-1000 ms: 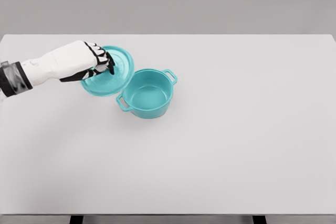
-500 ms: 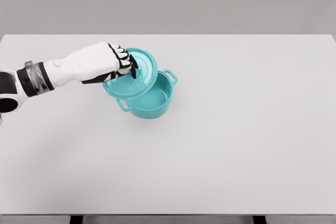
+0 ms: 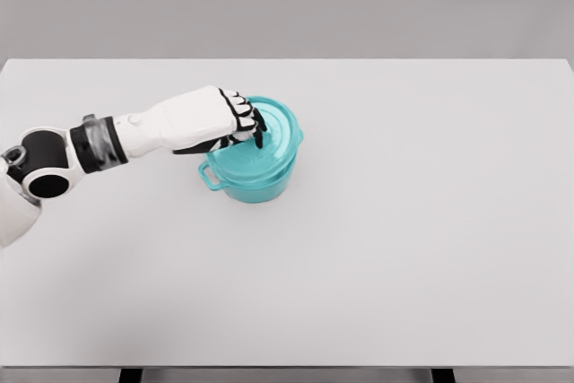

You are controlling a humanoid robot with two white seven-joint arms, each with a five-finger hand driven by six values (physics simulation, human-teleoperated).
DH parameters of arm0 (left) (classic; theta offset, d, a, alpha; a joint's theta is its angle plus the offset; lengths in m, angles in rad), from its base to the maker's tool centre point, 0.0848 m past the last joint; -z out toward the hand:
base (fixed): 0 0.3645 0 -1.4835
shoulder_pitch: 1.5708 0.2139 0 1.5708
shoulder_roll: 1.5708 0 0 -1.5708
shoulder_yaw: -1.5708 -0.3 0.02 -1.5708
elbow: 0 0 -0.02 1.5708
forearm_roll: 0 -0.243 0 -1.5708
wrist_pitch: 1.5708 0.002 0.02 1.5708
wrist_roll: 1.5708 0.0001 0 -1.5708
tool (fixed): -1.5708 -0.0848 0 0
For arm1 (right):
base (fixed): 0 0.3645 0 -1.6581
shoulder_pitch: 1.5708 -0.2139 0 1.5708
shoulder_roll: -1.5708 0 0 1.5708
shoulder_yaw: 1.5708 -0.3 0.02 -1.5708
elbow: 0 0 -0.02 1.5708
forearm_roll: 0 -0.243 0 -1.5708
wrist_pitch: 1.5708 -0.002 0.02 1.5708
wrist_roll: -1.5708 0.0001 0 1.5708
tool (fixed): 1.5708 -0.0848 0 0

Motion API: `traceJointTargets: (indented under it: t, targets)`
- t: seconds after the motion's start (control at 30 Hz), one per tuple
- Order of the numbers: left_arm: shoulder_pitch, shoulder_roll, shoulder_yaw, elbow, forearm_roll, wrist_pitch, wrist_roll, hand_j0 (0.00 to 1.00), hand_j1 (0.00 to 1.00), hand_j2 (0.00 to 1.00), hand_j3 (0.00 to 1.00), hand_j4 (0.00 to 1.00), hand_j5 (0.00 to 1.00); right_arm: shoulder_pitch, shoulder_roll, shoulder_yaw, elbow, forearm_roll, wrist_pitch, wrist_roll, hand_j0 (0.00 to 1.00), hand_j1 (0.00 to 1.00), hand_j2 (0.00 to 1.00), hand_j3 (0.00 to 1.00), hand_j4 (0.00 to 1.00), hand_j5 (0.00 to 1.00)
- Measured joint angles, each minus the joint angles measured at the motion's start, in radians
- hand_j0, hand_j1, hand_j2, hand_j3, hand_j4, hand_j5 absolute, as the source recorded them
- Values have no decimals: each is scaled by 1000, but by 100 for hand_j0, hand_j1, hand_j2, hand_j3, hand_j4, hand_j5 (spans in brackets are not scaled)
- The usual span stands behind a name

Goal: Cover the pot with left arm

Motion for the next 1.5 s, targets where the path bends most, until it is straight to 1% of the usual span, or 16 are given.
traceJointTargets:
  t: [0.2, 0.5, 0.87, 1.07, 1.37, 1.5]
  targets:
    - [-3, -26, -1, 25, -20, 0, 0, 49, 49, 49, 49, 49, 49, 0, 0, 0, 0, 0, 0, 0, 100, 100, 100, 100, 100, 100]
    - [-3, -64, -1, 87, -57, 0, 0, 50, 50, 50, 50, 50, 50, 0, 0, 0, 0, 0, 0, 0, 100, 100, 100, 100, 100, 100]
    - [3, -73, -1, 120, -62, 0, 0, 50, 50, 50, 50, 50, 50, 0, 0, 0, 0, 0, 0, 0, 100, 100, 100, 100, 100, 100]
    - [3, -73, -1, 125, -62, 0, 0, 54, 54, 54, 54, 54, 54, 0, 0, 0, 0, 0, 0, 0, 100, 100, 100, 100, 100, 100]
    - [5, -85, -1, 145, -68, 0, 0, 55, 55, 55, 55, 55, 55, 0, 0, 0, 0, 0, 0, 0, 100, 100, 100, 100, 100, 100]
    - [5, -87, -1, 149, -68, 0, 0, 58, 58, 58, 58, 58, 58, 0, 0, 0, 0, 0, 0, 0, 100, 100, 100, 100, 100, 100]
